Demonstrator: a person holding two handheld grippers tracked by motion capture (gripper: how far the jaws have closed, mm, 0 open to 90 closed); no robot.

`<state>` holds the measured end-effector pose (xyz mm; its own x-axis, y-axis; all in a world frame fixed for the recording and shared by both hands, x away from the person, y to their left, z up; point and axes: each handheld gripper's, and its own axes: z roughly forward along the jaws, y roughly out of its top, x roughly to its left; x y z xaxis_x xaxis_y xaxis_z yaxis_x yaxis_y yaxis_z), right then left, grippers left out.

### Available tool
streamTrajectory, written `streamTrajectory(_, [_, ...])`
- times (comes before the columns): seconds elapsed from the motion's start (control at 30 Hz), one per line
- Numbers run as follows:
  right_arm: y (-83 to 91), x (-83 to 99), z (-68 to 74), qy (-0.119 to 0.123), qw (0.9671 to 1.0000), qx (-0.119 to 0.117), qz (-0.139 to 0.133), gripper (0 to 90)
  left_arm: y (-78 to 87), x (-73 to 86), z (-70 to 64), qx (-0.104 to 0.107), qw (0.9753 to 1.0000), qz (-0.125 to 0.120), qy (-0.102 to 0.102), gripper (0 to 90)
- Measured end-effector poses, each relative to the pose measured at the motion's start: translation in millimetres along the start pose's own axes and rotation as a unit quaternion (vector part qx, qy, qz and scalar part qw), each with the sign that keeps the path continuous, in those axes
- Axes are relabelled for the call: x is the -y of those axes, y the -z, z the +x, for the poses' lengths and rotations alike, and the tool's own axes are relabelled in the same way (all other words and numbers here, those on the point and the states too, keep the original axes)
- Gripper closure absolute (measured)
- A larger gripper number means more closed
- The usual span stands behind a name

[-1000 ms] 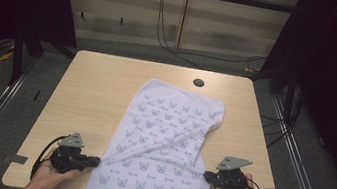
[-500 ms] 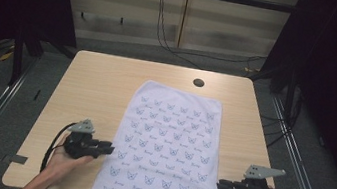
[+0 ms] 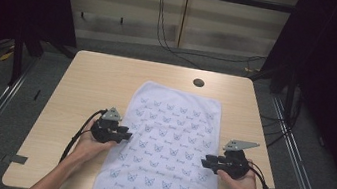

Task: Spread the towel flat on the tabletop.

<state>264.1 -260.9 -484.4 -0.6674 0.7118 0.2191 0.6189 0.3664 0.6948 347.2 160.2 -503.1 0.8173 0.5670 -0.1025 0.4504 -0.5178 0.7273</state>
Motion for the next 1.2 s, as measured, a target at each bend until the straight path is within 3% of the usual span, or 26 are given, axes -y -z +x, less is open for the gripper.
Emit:
streamTrajectory(0.03, [0.3,0.1,0.0,0.001,1.0,-0.002,-0.002,68.1,3.6,2.2,-3.9,-0.004,0.9999,0.008,-0.014,72.5])
streamTrajectory(0.13, [0.9,1.2,-1.3,-0.001,1.0,0.001,-0.001,67.9,16.8,13.2,-15.4,0.002,0.9996,0.016,-0.025,74.0])
streamTrajectory(0.3, [-7.3,-4.1,-5.8,-0.002,1.0,0.005,0.001,65.8,37.7,35.7,-24.1,0.041,0.9991,0.005,0.002,71.4])
streamTrajectory(0.4, [-16.1,-11.9,-8.3,0.002,0.9999,0.009,0.003,64.8,47.5,41.8,-30.4,0.056,0.9982,0.019,0.011,68.2])
streamTrajectory(0.5, [-26.6,-20.5,-12.9,0.004,0.9999,0.015,0.005,64.6,47.9,42.7,-26.5,0.073,0.9968,0.015,0.03,65.2])
streamTrajectory(0.53, [-29.7,-23.8,-14.3,0.01,0.9997,0.02,0.004,64.5,46.8,40.5,-22.7,0.071,0.9968,0.014,0.035,63.5])
streamTrajectory(0.6, [-36.7,-31.4,-18.4,0.013,0.9995,0.027,0.004,61.6,42.0,32.4,-10.5,0.033,0.9982,0.004,0.049,56.6])
streamTrajectory(0.63, [-40.7,-35.9,-20.9,0.018,0.9988,0.045,0.004,59.4,39.7,29.5,-5.2,0.021,0.9984,0.001,0.053,54.7])
streamTrajectory(0.7, [-46.1,-40.2,-25.4,0.011,0.999,0.044,-0.002,57.8,33.8,24.1,10.8,0.004,0.9968,-0.021,0.078,56.9])
streamTrajectory(0.73, [-48.5,-41.7,-26.9,0.01,0.9987,0.049,-0.003,57.1,30.2,21.2,18.0,0.006,0.9956,-0.02,0.092,57.5])
streamTrajectory(0.77, [-50.0,-42.6,-28.3,0.011,0.9984,0.055,0.0,57.0,26.3,19.0,25.1,-0.014,0.9957,-0.029,0.087,58.3])
streamTrajectory(0.83, [-53.9,-41.2,-30.9,0.018,0.9984,0.054,0.004,58.2,21.8,18.6,31.2,-0.017,0.9942,-0.031,0.101,60.4])
streamTrajectory(0.9, [-54.8,-38.9,-30.7,0.033,0.9977,0.059,0.006,62.1,18.5,16.7,32.8,-0.029,0.9956,-0.029,0.085,61.5])
streamTrajectory(0.97, [-53.0,-37.6,-30.2,0.036,0.9977,0.057,0.009,73.0,16.5,15.5,31.3,-0.032,0.9956,-0.031,0.082,59.0])
streamTrajectory(1.07, [-48.1,-32.9,-28.3,0.033,0.9987,0.034,0.017,86.4,15.1,15.0,23.2,-0.044,0.9971,-0.024,0.058,56.9])
streamTrajectory(1.13, [-44.2,-29.9,-24.8,0.04,0.9984,0.032,0.025,86.7,16.8,16.2,17.3,-0.037,0.9983,-0.017,0.042,57.9])
streamTrajectory(1.2, [-38.4,-24.3,-20.7,0.039,0.9985,0.026,0.029,86.9,19.8,20.2,12.0,-0.022,0.9988,-0.02,0.039,59.9])
